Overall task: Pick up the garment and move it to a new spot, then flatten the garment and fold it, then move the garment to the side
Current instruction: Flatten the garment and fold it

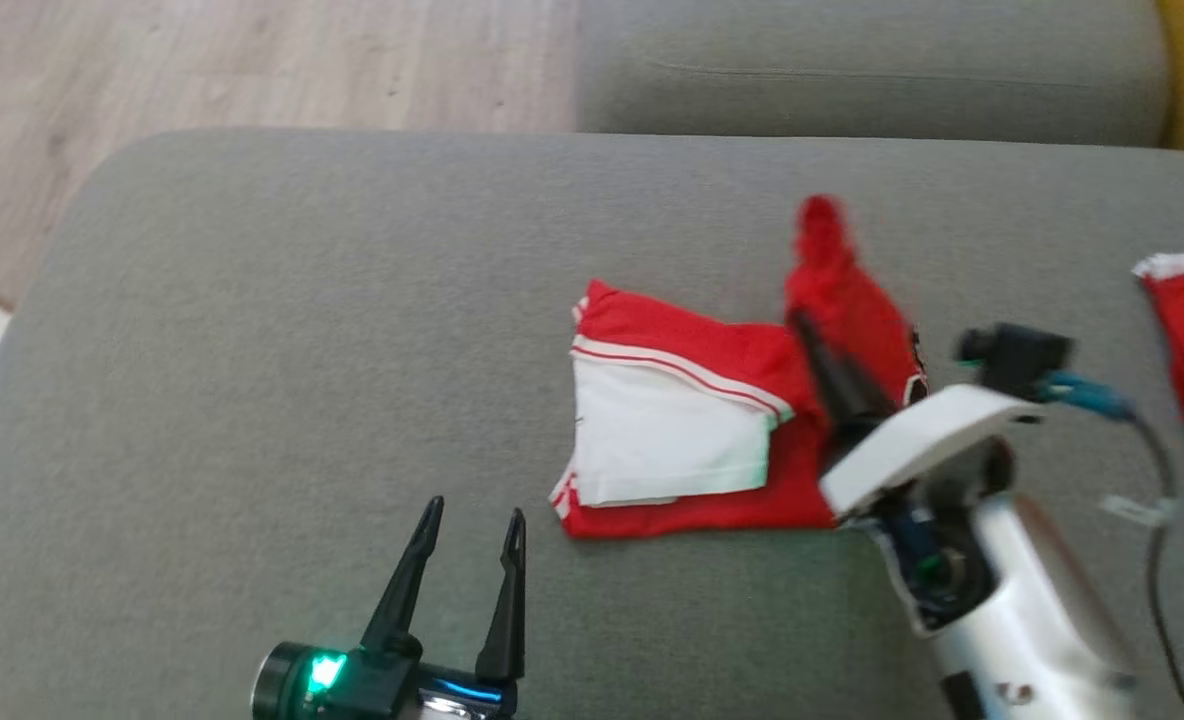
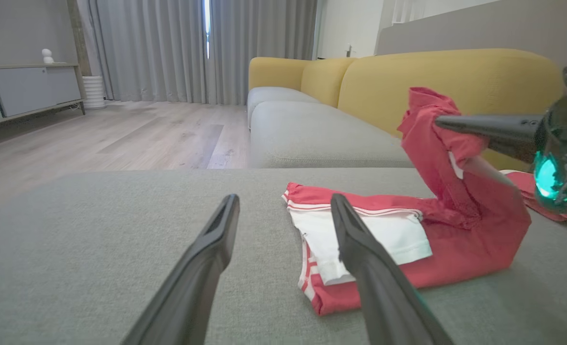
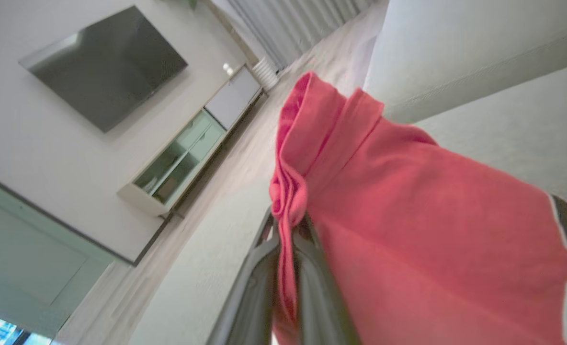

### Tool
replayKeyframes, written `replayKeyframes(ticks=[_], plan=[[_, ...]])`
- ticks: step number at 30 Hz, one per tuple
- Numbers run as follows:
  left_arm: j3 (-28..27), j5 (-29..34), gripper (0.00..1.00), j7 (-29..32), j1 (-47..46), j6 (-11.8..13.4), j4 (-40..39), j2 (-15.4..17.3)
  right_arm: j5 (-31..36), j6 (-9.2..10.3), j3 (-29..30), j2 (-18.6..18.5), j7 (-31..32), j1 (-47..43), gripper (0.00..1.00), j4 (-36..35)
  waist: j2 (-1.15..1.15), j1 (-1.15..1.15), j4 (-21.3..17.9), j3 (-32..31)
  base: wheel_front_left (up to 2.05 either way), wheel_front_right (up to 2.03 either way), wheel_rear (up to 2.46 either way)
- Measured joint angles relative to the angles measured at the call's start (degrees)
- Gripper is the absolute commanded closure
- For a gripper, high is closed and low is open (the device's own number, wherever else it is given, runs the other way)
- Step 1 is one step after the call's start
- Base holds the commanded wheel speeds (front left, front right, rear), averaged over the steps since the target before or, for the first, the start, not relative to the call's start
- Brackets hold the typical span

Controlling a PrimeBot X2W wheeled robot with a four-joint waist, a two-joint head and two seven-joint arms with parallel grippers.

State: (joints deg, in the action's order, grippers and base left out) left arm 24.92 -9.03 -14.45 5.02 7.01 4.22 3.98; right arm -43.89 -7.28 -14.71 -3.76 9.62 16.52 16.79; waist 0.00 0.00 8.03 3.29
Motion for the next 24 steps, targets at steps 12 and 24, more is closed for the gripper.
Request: replayKeyframes(ticks=[12, 24], plan=[[0.83, 0.0, 0.0, 0.0, -1.24, -0.45, 0.96, -0.23, -9.67, 0.0, -22.31, 0.08, -7.22, 6.48, 0.91, 13.65, 0.0, 0.0, 5.86, 1.41, 0.0, 0.0, 0.0], [-0.64, -0.14, 0.0, 0.0, -1.11, 1.19, 0.58, -0.46, -5.84, 0.0, -25.65, -0.19, -23.3, 12.35, 0.0, 18.84, 0.0, 0.0, 1.26, 0.78, 0.0, 0.0, 0.0]])
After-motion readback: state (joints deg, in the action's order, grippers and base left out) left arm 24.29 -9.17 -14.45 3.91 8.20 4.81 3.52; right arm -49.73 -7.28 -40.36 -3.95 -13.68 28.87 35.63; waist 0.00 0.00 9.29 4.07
